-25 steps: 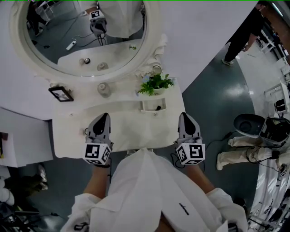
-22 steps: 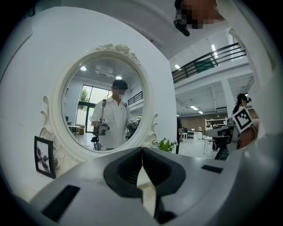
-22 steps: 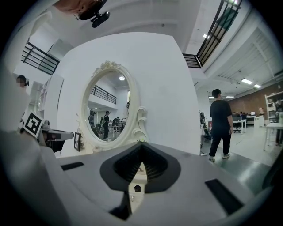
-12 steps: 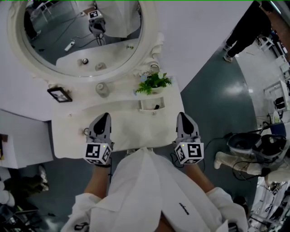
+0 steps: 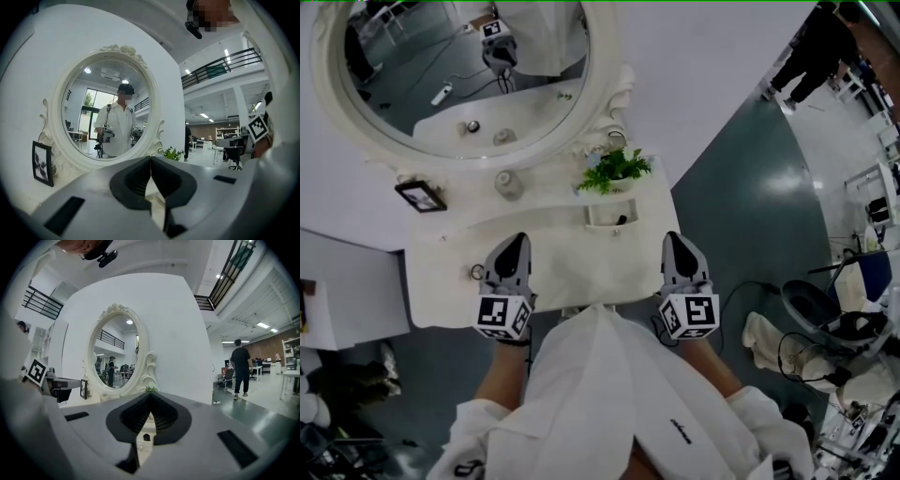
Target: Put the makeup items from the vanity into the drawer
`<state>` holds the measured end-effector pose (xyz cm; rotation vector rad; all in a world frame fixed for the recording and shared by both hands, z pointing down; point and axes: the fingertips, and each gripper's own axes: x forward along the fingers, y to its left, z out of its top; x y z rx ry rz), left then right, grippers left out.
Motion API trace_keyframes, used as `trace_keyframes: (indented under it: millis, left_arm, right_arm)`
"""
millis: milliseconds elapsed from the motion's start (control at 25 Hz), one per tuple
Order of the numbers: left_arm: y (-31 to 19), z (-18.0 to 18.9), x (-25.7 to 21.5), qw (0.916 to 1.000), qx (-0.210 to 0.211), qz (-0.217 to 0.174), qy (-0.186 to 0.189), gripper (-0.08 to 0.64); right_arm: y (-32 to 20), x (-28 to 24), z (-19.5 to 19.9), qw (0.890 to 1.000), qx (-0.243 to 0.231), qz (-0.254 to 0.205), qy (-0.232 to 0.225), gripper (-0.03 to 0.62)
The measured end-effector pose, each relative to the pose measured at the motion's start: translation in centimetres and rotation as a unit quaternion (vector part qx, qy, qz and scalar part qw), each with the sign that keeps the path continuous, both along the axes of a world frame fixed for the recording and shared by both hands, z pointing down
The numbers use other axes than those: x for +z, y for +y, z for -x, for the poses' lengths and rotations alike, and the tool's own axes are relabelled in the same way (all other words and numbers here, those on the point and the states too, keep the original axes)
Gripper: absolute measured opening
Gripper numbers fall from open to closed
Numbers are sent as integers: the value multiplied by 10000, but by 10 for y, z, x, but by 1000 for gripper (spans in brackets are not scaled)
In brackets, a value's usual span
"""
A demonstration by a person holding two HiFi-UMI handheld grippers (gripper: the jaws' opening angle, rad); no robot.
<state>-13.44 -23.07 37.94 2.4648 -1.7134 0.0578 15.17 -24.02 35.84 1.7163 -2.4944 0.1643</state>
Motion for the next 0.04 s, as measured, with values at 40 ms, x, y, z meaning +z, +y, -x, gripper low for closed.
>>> trace_keyframes:
  millis: [40]
  left_arm:
    - [0, -1, 0, 10000, 0, 4, 10, 28]
  right_arm:
    - [0, 0, 0, 10000, -8, 1, 4, 17]
